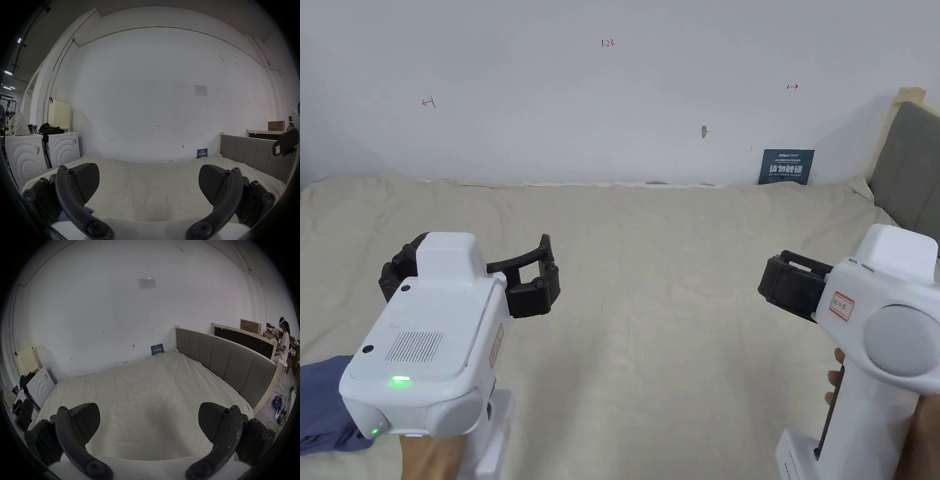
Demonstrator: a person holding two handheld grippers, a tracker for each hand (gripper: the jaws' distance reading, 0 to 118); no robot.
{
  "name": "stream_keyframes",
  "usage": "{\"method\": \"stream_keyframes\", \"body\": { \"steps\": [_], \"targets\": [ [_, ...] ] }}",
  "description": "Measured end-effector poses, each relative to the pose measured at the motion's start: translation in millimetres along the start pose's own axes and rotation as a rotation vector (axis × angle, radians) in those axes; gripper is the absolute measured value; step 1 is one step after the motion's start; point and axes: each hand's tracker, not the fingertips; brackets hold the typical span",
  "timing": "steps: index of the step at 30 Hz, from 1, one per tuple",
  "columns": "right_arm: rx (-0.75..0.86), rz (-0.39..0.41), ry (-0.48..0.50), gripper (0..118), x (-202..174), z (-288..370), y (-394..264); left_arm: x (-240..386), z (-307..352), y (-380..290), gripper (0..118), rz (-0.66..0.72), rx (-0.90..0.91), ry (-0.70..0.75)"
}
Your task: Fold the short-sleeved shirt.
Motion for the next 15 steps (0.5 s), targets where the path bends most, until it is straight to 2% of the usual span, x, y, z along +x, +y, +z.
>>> {"method": "stream_keyframes", "body": {
  "steps": [11,15],
  "targets": [
    [0.097,0.083,-0.032,118,-11.7,-7.5,-8.1,-0.3,2.7,0.4,118,-0.004,0.004,0.004],
    [0.127,0.093,0.005,118,-10.9,-9.2,-12.0,-0.4,3.3,1.1,118,-0.002,0.005,0.001]
  ]
}}
